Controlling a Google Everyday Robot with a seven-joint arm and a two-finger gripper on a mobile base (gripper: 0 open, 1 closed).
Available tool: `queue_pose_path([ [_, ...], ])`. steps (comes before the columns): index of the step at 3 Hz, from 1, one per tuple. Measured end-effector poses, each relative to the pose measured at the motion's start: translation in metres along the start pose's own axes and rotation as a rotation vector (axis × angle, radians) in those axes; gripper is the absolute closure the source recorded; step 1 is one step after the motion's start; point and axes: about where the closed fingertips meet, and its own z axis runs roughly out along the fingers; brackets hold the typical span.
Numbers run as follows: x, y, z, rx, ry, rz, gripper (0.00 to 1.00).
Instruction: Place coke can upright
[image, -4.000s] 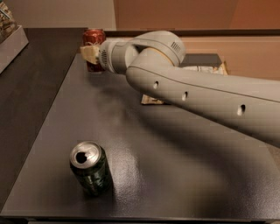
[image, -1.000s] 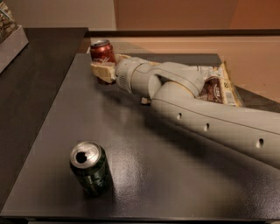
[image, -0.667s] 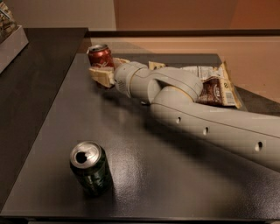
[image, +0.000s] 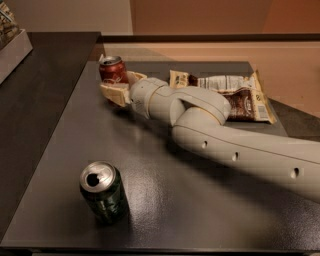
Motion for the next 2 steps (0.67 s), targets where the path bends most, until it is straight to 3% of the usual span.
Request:
queue_pose_path([
  [2, -0.0115, -0.0095, 0.0006, 0.024, 0.01, -0.016, 1.0],
])
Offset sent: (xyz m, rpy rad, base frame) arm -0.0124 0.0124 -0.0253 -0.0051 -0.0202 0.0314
